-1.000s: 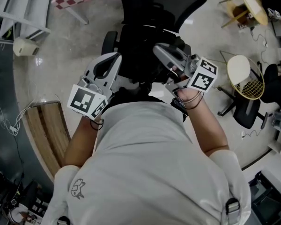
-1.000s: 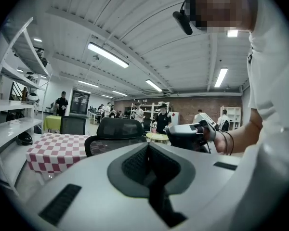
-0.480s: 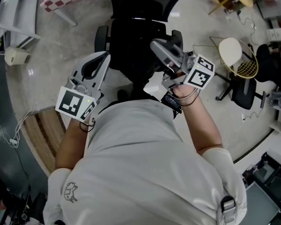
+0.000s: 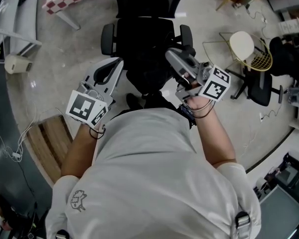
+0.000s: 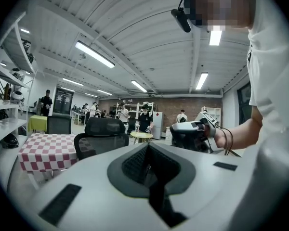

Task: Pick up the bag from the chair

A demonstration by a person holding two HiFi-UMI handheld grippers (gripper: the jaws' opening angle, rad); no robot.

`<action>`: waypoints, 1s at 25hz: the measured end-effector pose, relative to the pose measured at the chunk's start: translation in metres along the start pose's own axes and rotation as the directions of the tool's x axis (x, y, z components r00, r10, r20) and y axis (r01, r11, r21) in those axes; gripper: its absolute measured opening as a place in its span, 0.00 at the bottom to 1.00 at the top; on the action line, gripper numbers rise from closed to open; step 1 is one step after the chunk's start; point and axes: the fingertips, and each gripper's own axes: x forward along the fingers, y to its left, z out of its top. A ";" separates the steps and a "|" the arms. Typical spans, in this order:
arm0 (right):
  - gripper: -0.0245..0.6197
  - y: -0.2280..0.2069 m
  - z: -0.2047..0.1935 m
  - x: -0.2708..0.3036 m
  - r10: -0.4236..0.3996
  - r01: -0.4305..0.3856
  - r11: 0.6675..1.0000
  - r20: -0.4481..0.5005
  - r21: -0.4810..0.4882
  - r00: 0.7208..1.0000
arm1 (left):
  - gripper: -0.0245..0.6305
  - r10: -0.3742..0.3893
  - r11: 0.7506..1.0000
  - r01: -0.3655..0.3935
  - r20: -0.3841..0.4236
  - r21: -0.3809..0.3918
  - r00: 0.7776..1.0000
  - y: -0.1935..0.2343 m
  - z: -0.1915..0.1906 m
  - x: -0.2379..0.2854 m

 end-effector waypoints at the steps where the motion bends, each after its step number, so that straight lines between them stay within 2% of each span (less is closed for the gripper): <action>1: 0.09 0.004 -0.002 -0.006 0.003 -0.003 1.000 0.003 0.004 1.000 | 0.05 -0.001 1.000 0.001 0.003 0.000 1.000 -0.006 0.000 -0.001; 5: 0.09 0.024 -0.013 -0.023 0.036 -0.036 0.999 -0.004 0.006 0.999 | 0.05 0.005 1.000 -0.005 -0.002 0.004 1.000 -0.034 -0.002 -0.005; 11: 0.09 0.058 -0.019 -0.089 0.108 -0.107 0.994 -0.034 0.027 0.994 | 0.05 0.069 0.998 -0.069 -0.003 0.011 0.998 -0.112 0.001 -0.003; 16: 0.09 0.068 -0.029 -0.109 0.144 -0.141 0.989 -0.070 0.042 0.987 | 0.05 0.095 0.995 -0.095 -0.001 -0.003 0.995 -0.142 -0.007 -0.001; 21: 0.09 0.066 -0.039 -0.115 0.170 -0.165 0.985 -0.108 0.049 0.980 | 0.05 0.135 0.991 -0.135 0.003 -0.022 0.991 -0.148 -0.021 -0.003; 25: 0.09 0.074 -0.046 -0.144 0.187 -0.181 0.982 -0.130 0.052 0.974 | 0.05 0.157 0.988 -0.157 -0.001 -0.013 0.988 -0.186 -0.032 -0.006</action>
